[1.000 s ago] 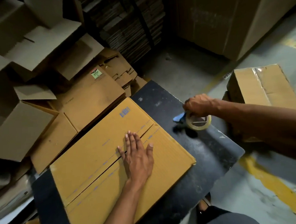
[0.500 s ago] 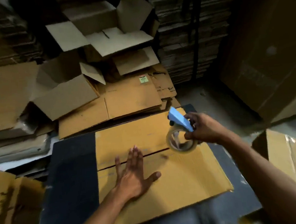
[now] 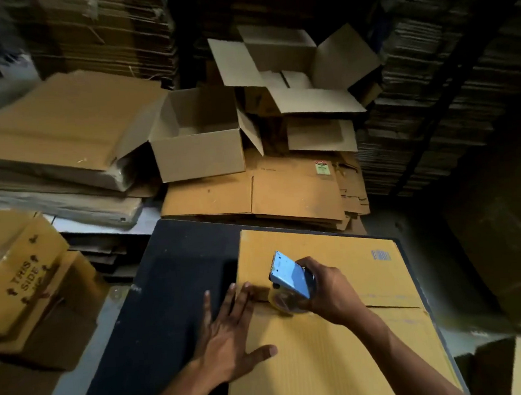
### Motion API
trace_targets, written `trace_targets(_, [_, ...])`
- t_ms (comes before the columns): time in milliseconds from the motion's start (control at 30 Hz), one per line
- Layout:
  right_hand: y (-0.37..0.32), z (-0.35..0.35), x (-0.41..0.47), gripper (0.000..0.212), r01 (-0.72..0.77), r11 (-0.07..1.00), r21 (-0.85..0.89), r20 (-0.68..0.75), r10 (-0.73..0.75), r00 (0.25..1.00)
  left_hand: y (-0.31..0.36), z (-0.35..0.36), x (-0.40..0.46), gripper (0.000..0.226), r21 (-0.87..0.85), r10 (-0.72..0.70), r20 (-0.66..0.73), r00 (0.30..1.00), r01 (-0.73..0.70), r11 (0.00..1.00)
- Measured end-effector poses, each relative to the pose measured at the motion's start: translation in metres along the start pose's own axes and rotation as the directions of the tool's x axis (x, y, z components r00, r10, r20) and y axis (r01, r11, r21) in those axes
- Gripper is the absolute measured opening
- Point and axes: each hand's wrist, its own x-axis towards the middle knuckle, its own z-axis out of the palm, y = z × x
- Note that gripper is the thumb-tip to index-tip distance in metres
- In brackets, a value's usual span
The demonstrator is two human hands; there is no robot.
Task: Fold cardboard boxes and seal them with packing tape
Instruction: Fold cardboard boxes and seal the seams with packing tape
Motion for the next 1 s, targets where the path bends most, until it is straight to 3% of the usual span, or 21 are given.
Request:
trace_targets(233, [0.0, -0.006, -0.003, 0.074, 0.044, 0.998, -0.037, 0.028, -0.043, 0.999, -0.003, -0.005, 0.004, 0.106, 0.012, 0.039, -0.099, 0.994, -0.038, 0.999])
trace_targets(300, [0.003, -0.006, -0.003, 0.075, 0.044, 0.999, -0.022, 0.023, -0.044, 0.999, 0.003, -0.02, 0.009, 0.098, -0.244, -0.044, -0.134, 0.99, 0.01, 0.97])
trace_targets(333, [0.005, -0.006, -0.004, 0.074, 0.044, 0.999, -0.015, 0.023, -0.044, 0.999, 0.007, -0.034, 0.011, 0.094, -0.501, -0.149, -0.074, 0.986, 0.092, 0.861])
trace_targets(400, [0.006, -0.006, -0.004, 0.073, 0.046, 0.999, -0.011, 0.025, -0.046, 0.999, 0.019, -0.062, 0.014, 0.085, -0.88, -0.377, 0.043, 0.925, 0.214, 0.424])
trace_targets(467, [0.006, -0.005, -0.005, 0.073, 0.052, 0.998, -0.021, 0.023, -0.051, 0.998, 0.031, -0.085, 0.019, 0.076, -0.955, -0.465, 0.274, 0.842, 0.296, -0.025])
trace_targets(500, [0.005, -0.005, -0.005, 0.072, 0.053, 0.998, -0.03, 0.024, -0.052, 0.998, 0.036, -0.092, 0.021, 0.073, -0.922, -0.432, 0.386, 0.815, 0.34, -0.182])
trace_targets(533, [0.004, -0.005, -0.005, 0.072, 0.057, 0.998, -0.038, 0.026, -0.056, 0.998, 0.041, -0.097, 0.023, 0.074, -0.887, -0.387, 0.457, 0.801, 0.376, -0.269])
trace_targets(700, [-0.002, -0.004, -0.003, 0.069, 0.085, 0.99, -0.112, 0.022, -0.083, 0.996, 0.048, -0.115, 0.021, 0.073, -0.873, -0.301, 0.471, 0.829, 0.39, -0.293])
trace_targets(833, [-0.004, -0.001, -0.002, 0.069, 0.1, 0.98, -0.173, 0.03, -0.097, 0.995, 0.044, -0.116, 0.015, 0.06, -0.929, -0.357, 0.37, 0.857, 0.339, -0.15])
trace_targets(867, [-0.004, -0.002, -0.001, 0.068, 0.109, 0.977, -0.183, 0.033, -0.105, 0.994, 0.043, -0.116, 0.014, 0.059, -0.93, -0.365, 0.369, 0.855, 0.334, -0.156])
trace_targets(1000, [-0.008, -0.005, 0.001, 0.067, 0.147, 0.968, -0.205, 0.051, -0.139, 0.989, 0.037, -0.112, 0.016, 0.048, -0.839, -0.316, 0.504, 0.804, 0.368, -0.4])
